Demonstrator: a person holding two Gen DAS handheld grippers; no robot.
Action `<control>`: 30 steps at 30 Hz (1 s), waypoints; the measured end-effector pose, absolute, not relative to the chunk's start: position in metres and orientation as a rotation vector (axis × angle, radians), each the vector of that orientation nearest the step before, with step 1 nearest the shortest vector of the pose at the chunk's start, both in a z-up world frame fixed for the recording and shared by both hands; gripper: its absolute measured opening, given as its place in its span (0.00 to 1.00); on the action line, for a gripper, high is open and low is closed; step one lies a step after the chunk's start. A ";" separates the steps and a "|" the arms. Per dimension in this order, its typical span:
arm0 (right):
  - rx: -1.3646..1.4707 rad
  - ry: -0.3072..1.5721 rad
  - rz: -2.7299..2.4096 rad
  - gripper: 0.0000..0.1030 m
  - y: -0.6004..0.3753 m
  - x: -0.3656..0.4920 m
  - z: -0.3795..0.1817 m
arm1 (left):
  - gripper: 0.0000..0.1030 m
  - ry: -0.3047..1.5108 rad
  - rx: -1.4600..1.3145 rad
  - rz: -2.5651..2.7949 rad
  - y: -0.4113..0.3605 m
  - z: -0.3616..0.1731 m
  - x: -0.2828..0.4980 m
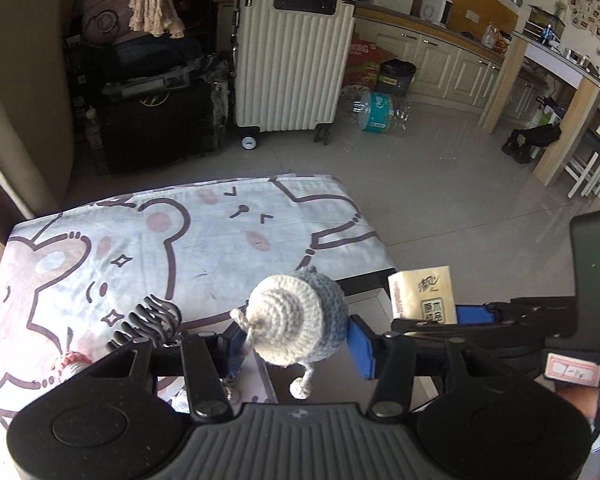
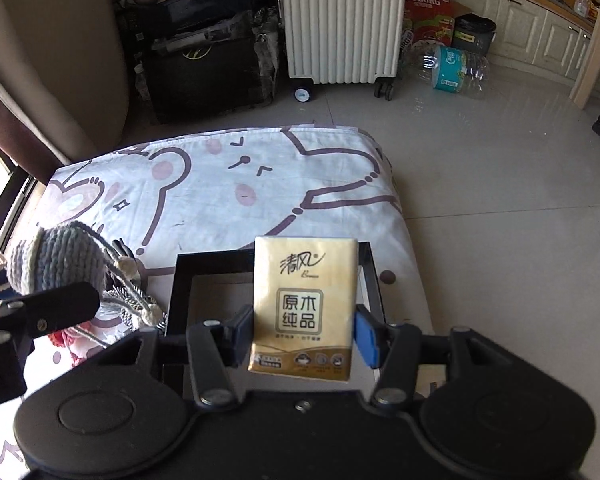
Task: Organize objects
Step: 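Carry the tissue pack and mouse toy over the black box with both grippers, then lower the mouse toy into the box and open the left gripper while the right gripper lowers the tissue pack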
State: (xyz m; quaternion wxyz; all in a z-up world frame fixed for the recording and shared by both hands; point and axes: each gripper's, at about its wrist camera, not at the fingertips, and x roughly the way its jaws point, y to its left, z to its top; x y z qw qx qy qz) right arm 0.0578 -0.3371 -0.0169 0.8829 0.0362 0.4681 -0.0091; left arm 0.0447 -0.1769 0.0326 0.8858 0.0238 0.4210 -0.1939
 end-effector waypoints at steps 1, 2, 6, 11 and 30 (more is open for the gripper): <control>0.086 0.977 -0.021 0.52 -0.340 0.057 -0.022 | 0.51 0.877 0.049 -0.416 -0.180 0.031 0.045; 0.098 0.980 -0.022 0.52 -0.343 0.057 -0.027 | 0.51 0.880 0.049 -0.427 -0.183 0.029 0.045; 0.125 1.011 -0.015 0.52 -0.351 0.056 -0.047 | 0.51 0.903 0.056 -0.453 -0.191 0.017 0.051; 0.101 1.033 -0.019 0.52 -0.355 0.057 -0.062 | 0.51 0.985 0.032 -0.493 -0.193 -0.004 0.057; -0.037 1.150 0.036 0.52 -0.341 0.060 -0.106 | 0.52 1.152 0.082 -0.493 -0.197 -0.065 0.072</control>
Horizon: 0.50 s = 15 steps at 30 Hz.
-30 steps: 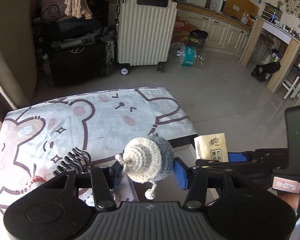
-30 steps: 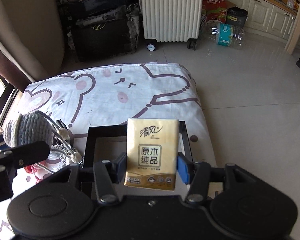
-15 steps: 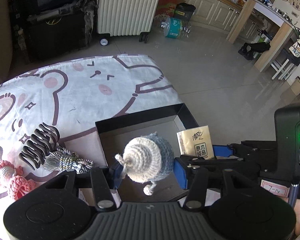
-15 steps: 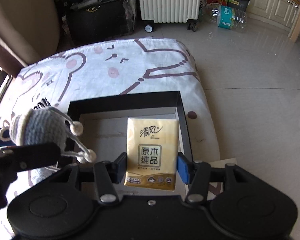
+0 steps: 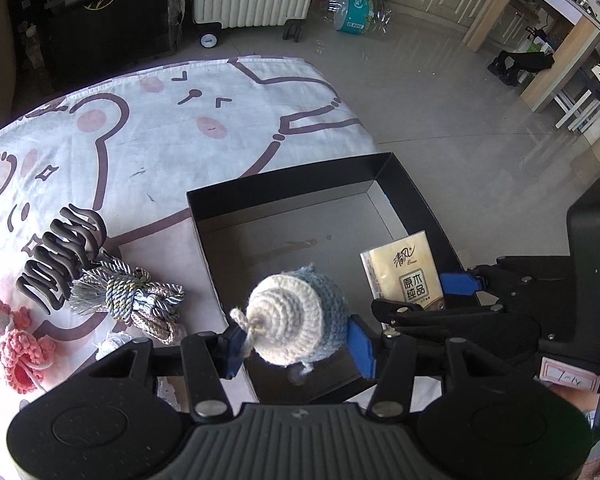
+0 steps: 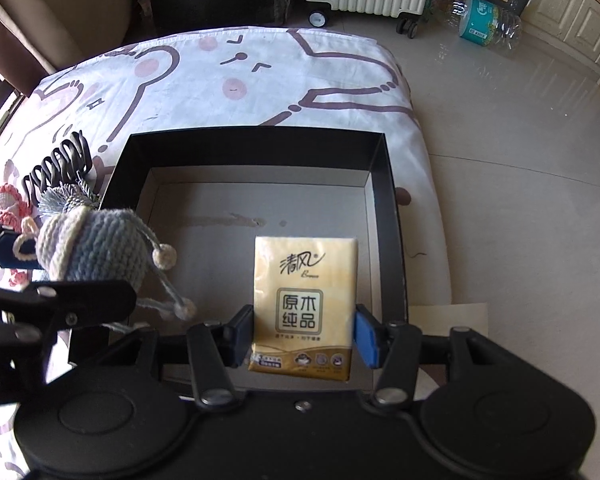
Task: Organize objects
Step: 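Lower the mouse toy into the box and open the left gripper while the right gripper lowers the tissue pack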
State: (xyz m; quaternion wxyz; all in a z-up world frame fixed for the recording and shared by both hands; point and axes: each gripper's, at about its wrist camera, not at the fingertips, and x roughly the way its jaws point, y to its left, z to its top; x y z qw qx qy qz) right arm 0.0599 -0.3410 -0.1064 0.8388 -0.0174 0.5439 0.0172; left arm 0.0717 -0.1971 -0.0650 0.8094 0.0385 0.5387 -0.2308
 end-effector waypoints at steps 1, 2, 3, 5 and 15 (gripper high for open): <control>-0.040 1.154 0.036 0.52 -0.340 0.060 -0.107 | 0.56 1.150 0.084 -0.486 -0.197 -0.066 0.072; -0.046 1.159 0.033 0.52 -0.340 0.061 -0.109 | 0.59 1.152 0.089 -0.480 -0.196 -0.066 0.073; -0.048 1.164 0.034 0.52 -0.340 0.062 -0.110 | 0.70 1.159 0.097 -0.462 -0.194 -0.066 0.074; -0.043 1.171 0.034 0.52 -0.341 0.063 -0.112 | 0.83 1.150 0.092 -0.428 -0.189 -0.063 0.076; -0.082 1.199 0.051 0.52 -0.326 0.070 -0.121 | 0.82 1.106 0.060 -0.411 -0.168 -0.047 0.076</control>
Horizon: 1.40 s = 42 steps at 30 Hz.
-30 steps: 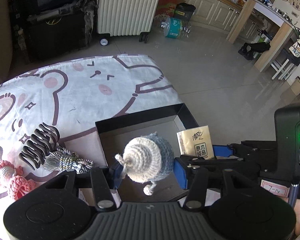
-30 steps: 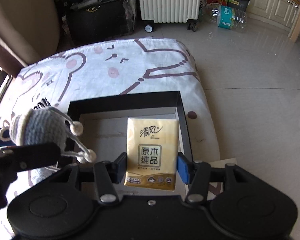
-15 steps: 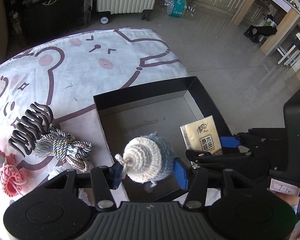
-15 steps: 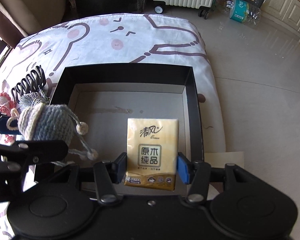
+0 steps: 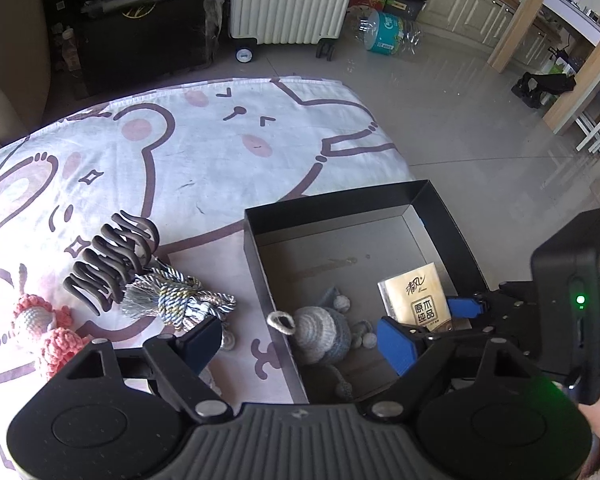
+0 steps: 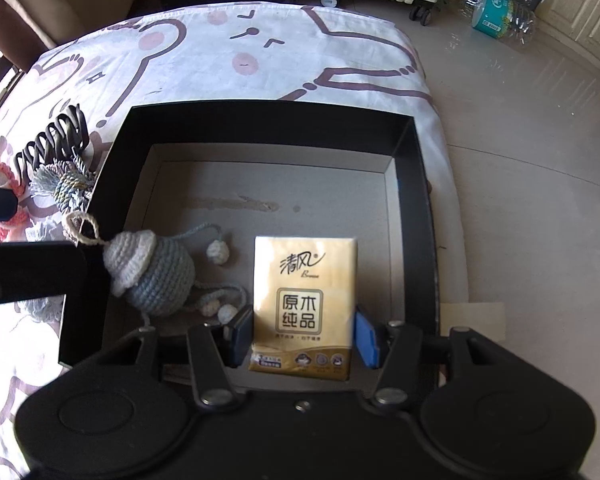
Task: Organize objects
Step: 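Lower the mouse toy into the box and open the left gripper while the right gripper lowers the tissue pack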
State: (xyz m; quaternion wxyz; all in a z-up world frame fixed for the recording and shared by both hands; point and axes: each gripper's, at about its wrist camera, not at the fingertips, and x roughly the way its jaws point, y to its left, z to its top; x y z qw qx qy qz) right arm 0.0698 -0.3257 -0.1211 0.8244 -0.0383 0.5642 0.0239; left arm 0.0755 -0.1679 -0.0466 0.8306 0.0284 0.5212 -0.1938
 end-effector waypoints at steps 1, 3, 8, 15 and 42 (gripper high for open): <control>-0.088 1.200 0.050 0.52 -0.324 0.071 -0.122 | 0.82 1.102 0.054 -0.409 -0.165 -0.045 0.075; -0.098 1.203 0.040 0.52 -0.322 0.074 -0.124 | 0.82 1.094 0.042 -0.405 -0.161 -0.043 0.075; -0.116 1.199 -0.011 0.52 -0.321 0.084 -0.129 | 0.82 1.080 0.019 -0.395 -0.149 -0.038 0.077; -0.136 1.239 0.073 0.53 -0.306 0.090 -0.140 | 0.82 1.087 0.004 -0.376 -0.137 -0.041 0.083; 0.208 1.196 0.090 0.56 -0.323 0.082 -0.105 | 0.82 1.086 -0.013 -0.347 -0.125 -0.039 0.082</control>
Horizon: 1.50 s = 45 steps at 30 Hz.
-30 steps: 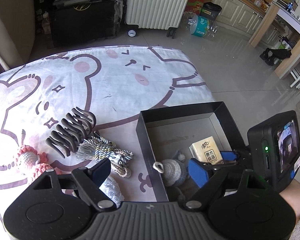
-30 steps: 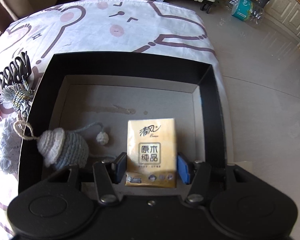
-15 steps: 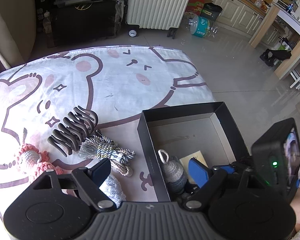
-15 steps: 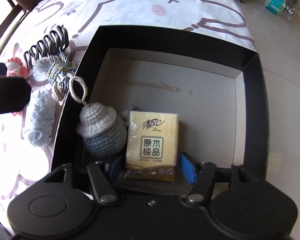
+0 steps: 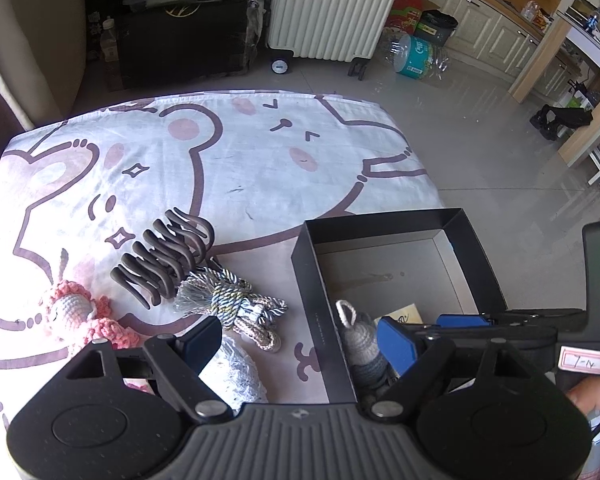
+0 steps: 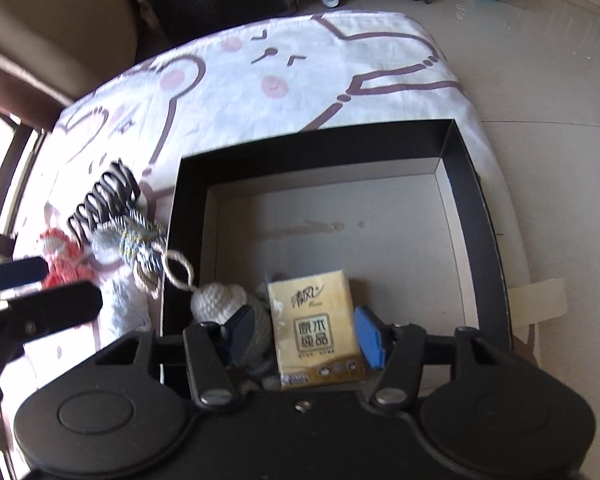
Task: Organize objects
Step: 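Lower the mouse toy into the box and open the left gripper while the right gripper lowers the tissue pack, then lower the tissue pack into the box and open the right gripper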
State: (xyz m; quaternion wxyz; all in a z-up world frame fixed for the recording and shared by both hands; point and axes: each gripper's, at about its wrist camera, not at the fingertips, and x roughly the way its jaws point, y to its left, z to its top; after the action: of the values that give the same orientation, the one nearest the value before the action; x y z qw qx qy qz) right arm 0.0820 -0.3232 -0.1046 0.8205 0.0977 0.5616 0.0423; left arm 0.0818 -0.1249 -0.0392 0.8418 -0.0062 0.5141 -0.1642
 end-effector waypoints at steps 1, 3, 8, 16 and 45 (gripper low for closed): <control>0.219 1.189 0.078 0.55 -0.323 0.084 -0.105 | 0.82 1.087 -0.015 -0.344 -0.124 -0.040 0.082; 0.215 1.181 0.049 0.50 -0.320 0.088 -0.107 | 0.82 1.089 -0.015 -0.340 -0.122 -0.040 0.083; 0.194 1.144 -0.013 0.50 -0.313 0.096 -0.111 | 0.82 1.093 -0.014 -0.333 -0.116 -0.042 0.085; 0.091 1.154 -0.011 0.71 -0.296 0.104 -0.123 | 0.82 1.103 -0.019 -0.320 -0.110 -0.047 0.089; 0.461 1.297 -0.120 0.68 -0.334 0.087 -0.125 | 0.82 1.096 0.002 -0.343 -0.124 -0.042 0.082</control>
State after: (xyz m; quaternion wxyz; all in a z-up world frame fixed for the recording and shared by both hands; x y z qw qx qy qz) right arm 0.0868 -0.3343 -0.1254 0.7706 0.2126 0.5982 -0.0554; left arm 0.0821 -0.1242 -0.0422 0.8396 0.0008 0.5184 -0.1624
